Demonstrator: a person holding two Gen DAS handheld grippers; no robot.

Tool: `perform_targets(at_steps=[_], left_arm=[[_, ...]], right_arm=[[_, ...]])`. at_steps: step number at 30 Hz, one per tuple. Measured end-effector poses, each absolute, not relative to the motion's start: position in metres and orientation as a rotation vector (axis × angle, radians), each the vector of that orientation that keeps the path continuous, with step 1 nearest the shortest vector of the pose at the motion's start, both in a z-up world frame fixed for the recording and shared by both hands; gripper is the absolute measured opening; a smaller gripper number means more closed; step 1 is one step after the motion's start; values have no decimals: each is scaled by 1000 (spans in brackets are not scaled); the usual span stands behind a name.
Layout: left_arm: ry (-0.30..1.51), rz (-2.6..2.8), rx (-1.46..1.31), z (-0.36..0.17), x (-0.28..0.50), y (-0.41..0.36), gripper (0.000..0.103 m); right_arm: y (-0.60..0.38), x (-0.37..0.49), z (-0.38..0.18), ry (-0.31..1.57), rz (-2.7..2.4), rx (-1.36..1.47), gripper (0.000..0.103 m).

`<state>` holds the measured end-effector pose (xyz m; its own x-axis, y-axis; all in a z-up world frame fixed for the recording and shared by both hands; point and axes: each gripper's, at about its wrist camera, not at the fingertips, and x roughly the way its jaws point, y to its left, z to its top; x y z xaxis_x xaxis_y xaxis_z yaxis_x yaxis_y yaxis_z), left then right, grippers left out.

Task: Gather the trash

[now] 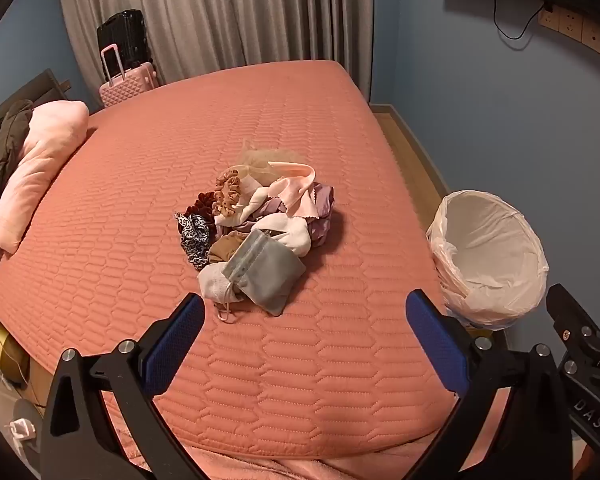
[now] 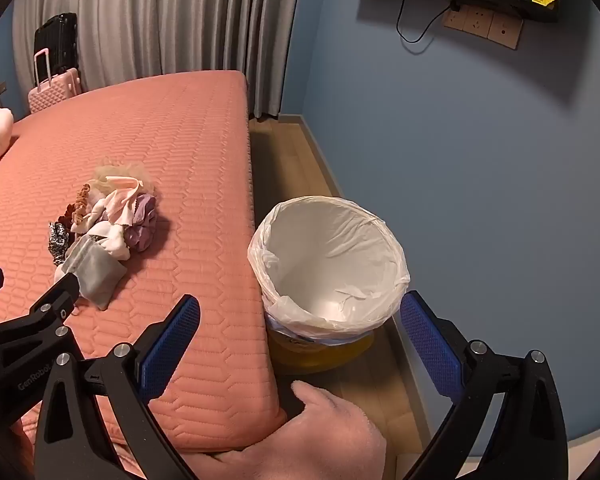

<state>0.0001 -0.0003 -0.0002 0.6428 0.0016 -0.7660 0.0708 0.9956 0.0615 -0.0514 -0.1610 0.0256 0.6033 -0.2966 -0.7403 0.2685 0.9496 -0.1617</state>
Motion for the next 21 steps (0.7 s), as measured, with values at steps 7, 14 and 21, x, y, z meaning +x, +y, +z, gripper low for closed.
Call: perform_targets(at_steps=[7,14,21], left_arm=[[874,-40,88,0,0,-1,96],[872,-39,87,-2,-2,1,96],[870,-36,87,-2,-1,1,96]], right_arm=[[-161,-52,26,869,-322,-40,97],[-161,-52,26,866,-325,-37,97],[-160,-52,26,866,-326,-36,97]])
